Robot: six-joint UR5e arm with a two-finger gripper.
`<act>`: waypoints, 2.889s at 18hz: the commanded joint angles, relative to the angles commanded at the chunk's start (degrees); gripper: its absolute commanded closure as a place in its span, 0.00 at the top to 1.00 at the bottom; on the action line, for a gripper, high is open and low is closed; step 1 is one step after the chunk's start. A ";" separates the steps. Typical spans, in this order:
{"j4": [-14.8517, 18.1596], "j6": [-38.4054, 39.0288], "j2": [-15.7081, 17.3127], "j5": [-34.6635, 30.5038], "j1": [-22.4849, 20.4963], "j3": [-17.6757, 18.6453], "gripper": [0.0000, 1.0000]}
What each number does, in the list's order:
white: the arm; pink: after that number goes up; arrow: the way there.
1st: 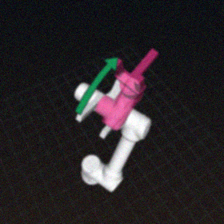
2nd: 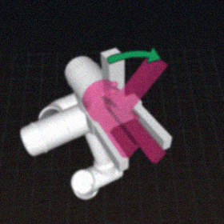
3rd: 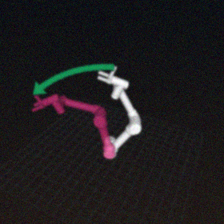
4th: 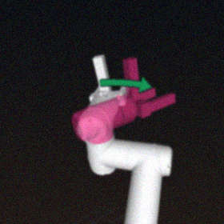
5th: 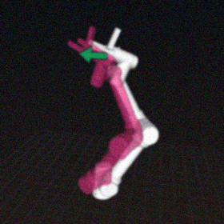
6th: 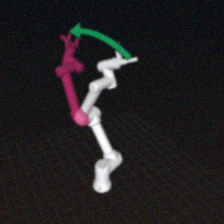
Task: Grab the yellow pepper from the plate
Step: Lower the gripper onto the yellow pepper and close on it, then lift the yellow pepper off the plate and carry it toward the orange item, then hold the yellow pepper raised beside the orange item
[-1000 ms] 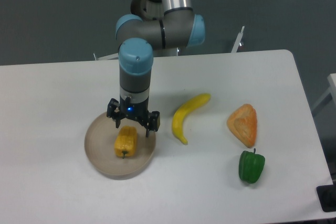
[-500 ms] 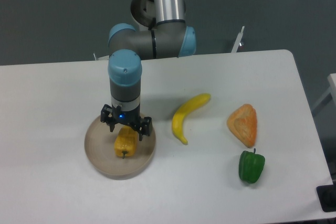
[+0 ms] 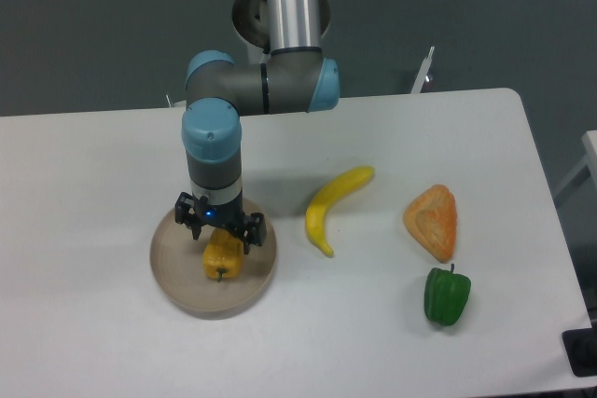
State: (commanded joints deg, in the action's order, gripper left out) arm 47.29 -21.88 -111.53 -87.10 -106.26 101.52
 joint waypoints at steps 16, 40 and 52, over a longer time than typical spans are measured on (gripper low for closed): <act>0.26 -4.83 3.77 -0.70 -0.70 -3.51 0.53; 1.32 -38.23 7.56 -1.93 -23.73 -9.23 0.51; 1.23 -38.15 7.12 -3.25 -23.64 -10.46 0.51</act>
State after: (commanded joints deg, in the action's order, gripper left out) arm 48.52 -60.03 -104.41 -90.35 -129.90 91.05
